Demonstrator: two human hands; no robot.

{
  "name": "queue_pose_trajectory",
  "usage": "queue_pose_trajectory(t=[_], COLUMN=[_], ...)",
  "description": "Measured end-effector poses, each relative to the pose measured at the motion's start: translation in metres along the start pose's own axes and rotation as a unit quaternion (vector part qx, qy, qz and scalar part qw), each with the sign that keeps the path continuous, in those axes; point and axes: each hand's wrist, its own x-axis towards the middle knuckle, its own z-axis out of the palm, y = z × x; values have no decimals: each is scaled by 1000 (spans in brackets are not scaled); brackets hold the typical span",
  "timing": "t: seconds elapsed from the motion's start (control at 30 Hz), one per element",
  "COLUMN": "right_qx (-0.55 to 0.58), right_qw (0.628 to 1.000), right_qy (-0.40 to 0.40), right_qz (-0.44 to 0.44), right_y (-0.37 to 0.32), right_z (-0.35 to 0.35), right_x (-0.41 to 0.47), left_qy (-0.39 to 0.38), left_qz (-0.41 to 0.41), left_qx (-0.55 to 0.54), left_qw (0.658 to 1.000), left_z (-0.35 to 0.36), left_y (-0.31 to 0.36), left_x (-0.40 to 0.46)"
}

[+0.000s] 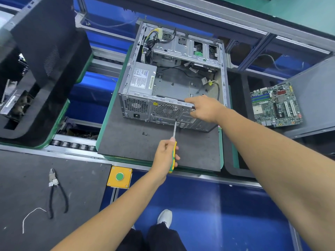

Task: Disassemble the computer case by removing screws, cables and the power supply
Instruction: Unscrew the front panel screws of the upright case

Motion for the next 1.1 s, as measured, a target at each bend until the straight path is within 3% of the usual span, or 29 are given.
queue_pose_trajectory(t=[0.17,0.27,0.43,0.7,0.87,1.1], right_qx=[7,3,-4,-5,-10,-16], right_qw=[1000,1000,1000,1000,1000,1000], right_qy=[-1,0,-2,4,5,2], right_qz=[6,4,0,2,4,3], right_y=[-1,0,0,-2,-3,-3], right_z=[-1,0,-1,0,0,1], right_x=[0,0,0,0,0,1], left_qy=[56,9,-40,-20,29,34], left_qz=[51,61,31,35,20,5], left_qx=[12,23,-10,8,-21,-1], left_qw=[997,998,999,999,999,999], left_z=[-5,-7,1,24,29,23], left_y=[-4,-3,9,53,50,55], left_x=[0,0,4,40,49,49])
